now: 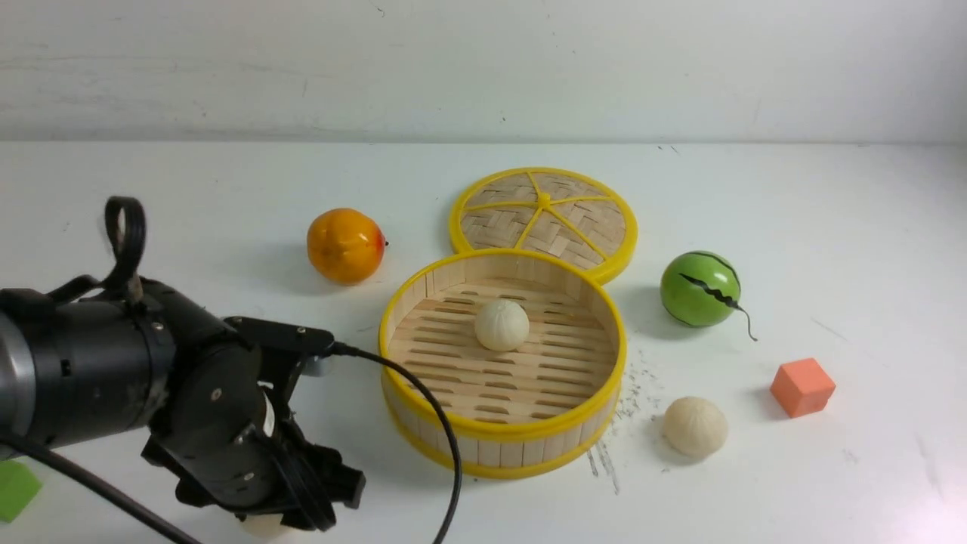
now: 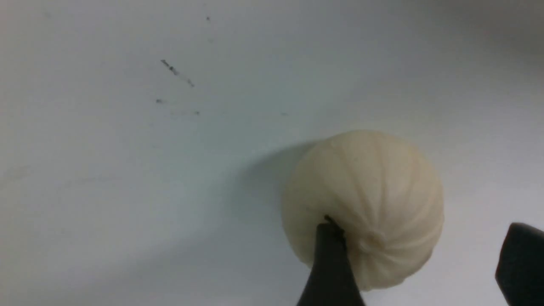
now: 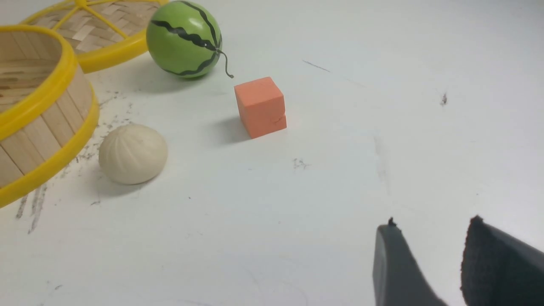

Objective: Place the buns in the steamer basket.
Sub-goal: Use the left arm to grab a steamed stuffed bun, then use the left arm to put the steamed stuffed bun into the steamer

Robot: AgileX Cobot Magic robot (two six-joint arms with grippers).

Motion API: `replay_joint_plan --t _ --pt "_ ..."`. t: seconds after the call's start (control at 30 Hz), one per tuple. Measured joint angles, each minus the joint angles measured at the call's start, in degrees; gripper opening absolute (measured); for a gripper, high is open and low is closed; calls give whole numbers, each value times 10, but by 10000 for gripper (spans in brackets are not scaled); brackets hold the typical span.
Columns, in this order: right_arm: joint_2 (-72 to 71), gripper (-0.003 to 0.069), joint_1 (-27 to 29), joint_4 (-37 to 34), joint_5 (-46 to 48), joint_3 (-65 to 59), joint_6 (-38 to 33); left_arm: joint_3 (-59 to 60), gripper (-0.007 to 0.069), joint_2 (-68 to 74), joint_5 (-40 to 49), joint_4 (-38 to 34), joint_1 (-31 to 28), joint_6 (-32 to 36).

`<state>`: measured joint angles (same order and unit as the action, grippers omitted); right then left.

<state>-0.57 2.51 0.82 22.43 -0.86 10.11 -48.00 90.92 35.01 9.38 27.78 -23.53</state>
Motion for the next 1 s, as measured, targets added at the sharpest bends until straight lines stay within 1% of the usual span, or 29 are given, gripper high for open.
replay_joint_plan --t 0.23,0.3,0.4,0.47,0.57,0.73,0.8,0.87,1.0 --pt "0 239 0 0 0 0 0 0 479 4 -30 15 0 -2" --pt "0 239 0 0 0 0 0 0 457 4 -32 21 0 -2" --pt "0 239 0 0 0 0 0 0 387 4 -32 25 0 -4" --pt "0 239 0 0 0 0 0 0 319 4 -32 29 0 -7" --pt "0 239 0 0 0 0 0 0 190 4 -32 45 0 -19" --pt "0 239 0 0 0 0 0 0 23 4 -33 68 0 -35" --pt "0 239 0 0 0 0 0 0 -8 4 -33 71 0 -36" --pt "0 239 0 0 0 0 0 -5 -9 4 -26 72 0 -36" --pt "0 239 0 0 0 0 0 -52 -9 -5 28 55 0 -31"
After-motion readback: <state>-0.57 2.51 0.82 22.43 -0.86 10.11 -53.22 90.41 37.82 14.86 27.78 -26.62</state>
